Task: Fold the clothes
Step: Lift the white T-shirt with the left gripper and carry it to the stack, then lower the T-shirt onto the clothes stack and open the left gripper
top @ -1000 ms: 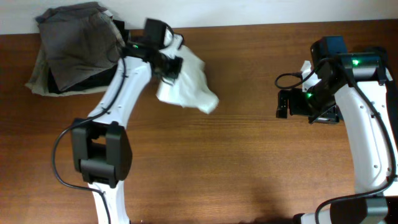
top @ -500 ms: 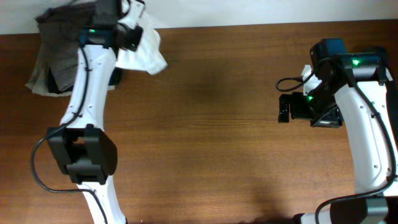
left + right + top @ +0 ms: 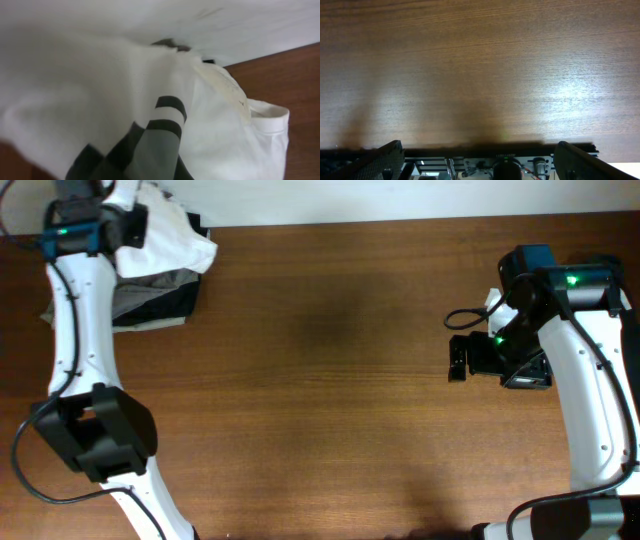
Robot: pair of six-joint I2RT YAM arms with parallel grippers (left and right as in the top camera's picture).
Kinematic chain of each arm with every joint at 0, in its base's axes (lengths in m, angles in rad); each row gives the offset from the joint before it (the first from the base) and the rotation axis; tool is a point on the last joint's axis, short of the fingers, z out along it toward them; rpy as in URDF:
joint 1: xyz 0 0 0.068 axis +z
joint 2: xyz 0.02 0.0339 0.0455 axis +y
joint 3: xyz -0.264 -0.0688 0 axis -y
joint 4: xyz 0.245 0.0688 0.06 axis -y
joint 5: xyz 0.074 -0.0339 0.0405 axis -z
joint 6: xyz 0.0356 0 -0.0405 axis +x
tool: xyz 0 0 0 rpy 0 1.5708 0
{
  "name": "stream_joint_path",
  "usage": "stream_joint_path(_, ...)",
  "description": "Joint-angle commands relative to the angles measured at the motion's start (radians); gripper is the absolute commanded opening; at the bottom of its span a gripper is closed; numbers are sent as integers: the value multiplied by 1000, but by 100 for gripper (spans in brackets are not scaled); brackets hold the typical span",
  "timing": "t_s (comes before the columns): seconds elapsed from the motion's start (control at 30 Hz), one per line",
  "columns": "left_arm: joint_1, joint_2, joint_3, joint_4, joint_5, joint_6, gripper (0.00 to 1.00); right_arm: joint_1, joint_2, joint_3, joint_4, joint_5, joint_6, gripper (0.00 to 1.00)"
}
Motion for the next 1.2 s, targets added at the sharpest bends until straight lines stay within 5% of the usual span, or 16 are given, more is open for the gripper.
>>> stream_joint_path(0.0,68,61,23,24,87,-37,0,-6,-10,16,-11,19,7,99)
stream_joint_path(0.23,148,216,23,77,72,-64,11,-6,-10,16,-29,19,7,99)
stream_joint_path(0.3,178,266,23,68,37,-108,57,-6,-10,16,-29,19,7,99)
stream_joint_path(0.4,218,310,23,17,16,-190,99,-6,-10,16,-29,19,7,99)
stream_joint_path(0.57,249,294,23,-16,16,-323,99,-6,-10,16,-29,19,7,99)
stream_joint_path(1.17,229,228,22,-157,203,-412,99,-4,-10,16,-28,16,6,99)
